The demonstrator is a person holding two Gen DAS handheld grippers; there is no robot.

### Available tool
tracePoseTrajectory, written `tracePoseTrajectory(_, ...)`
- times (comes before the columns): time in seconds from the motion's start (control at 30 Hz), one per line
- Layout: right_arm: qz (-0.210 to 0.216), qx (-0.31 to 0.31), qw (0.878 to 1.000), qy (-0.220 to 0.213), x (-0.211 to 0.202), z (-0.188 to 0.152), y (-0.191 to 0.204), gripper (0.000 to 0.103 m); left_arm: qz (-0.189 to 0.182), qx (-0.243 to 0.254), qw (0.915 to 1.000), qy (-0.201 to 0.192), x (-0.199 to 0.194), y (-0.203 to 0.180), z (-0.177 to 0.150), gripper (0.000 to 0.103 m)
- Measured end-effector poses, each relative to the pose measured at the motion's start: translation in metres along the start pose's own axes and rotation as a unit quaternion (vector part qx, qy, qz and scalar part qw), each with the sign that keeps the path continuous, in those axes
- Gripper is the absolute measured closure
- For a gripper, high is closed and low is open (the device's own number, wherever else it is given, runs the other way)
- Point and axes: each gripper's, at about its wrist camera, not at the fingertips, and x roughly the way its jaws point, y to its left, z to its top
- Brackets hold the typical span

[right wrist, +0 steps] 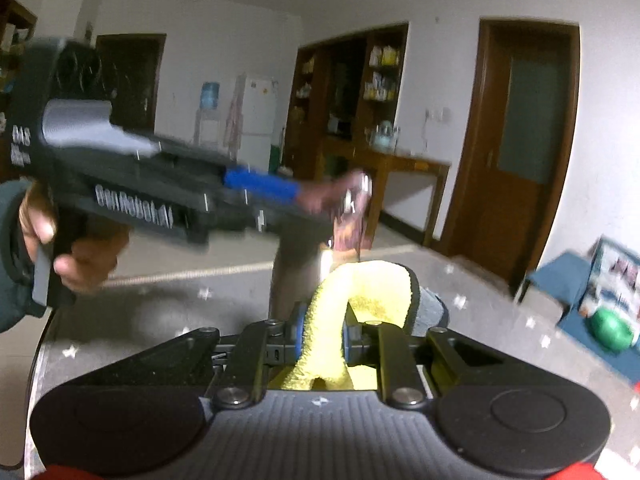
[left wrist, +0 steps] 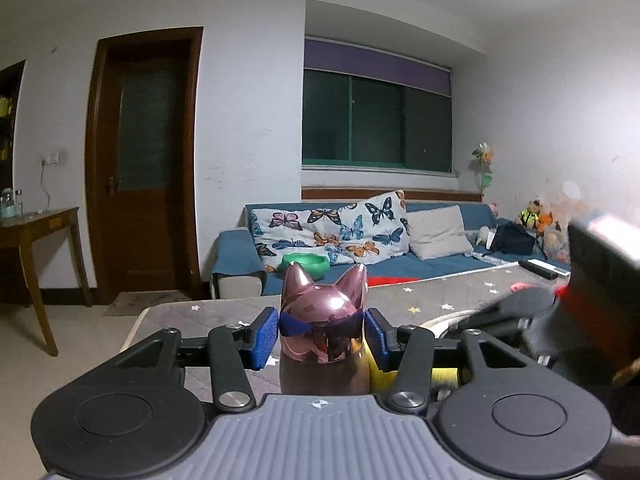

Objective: Clean container
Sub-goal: 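Hold the thermos with the left gripper while the right gripper wipes its body with the cloth, then tilt the thermos with the left gripper while the right gripper rubs the cloth along it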

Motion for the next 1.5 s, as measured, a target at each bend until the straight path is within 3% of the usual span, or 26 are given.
tracePoseTrajectory(0.37,0.017,0.090,0.994,0.066,0.029,-0.048,-0.014,0.086,0.012,-0.019,0.9997,-0.005,-0.001,-0.011,0.000,0.048)
tracePoseTrajectory(0.43,0.020,0.102,0.993,0.065,0.029,-0.045,-0.020,0.086,0.016,-0.024,0.9996,-0.004,0.000,-0.011,0.001,0.041)
tracePoseTrajectory(0.47,0.020,0.105,0.992,0.064,0.029,-0.044,-0.022,0.086,0.018,-0.026,0.9995,-0.006,-0.001,-0.012,0.001,0.032)
tracePoseTrajectory(0.63,0.017,0.106,0.992,0.064,0.031,-0.038,-0.023,0.086,0.017,-0.032,0.9993,-0.008,0.001,-0.015,0.003,0.027)
tracePoseTrajectory(0.83,0.015,0.120,0.991,0.062,0.028,-0.039,-0.023,0.086,0.030,-0.041,0.9987,-0.003,0.011,-0.019,0.001,0.007)
tracePoseTrajectory(1.07,0.013,0.127,0.990,0.060,0.030,-0.036,-0.025,0.086,0.043,-0.064,0.9970,0.000,0.024,-0.016,0.003,0.007)
tracePoseTrajectory(1.13,0.013,0.129,0.990,0.059,0.028,-0.037,-0.021,0.086,0.053,-0.062,0.9967,-0.007,0.026,-0.018,0.002,0.006)
tracePoseTrajectory(1.17,0.013,0.131,0.990,0.059,0.028,-0.038,-0.021,0.086,0.056,-0.059,0.9966,-0.011,0.028,-0.019,0.001,0.000)
tracePoseTrajectory(1.3,0.012,0.136,0.989,0.058,0.028,-0.038,-0.019,0.086,0.057,-0.056,0.9968,-0.001,0.036,-0.023,-0.001,0.000)
tracePoseTrajectory(1.5,0.010,0.163,0.986,0.043,0.021,-0.040,-0.019,0.086,0.059,-0.100,0.9932,0.007,0.040,-0.013,-0.002,0.000)
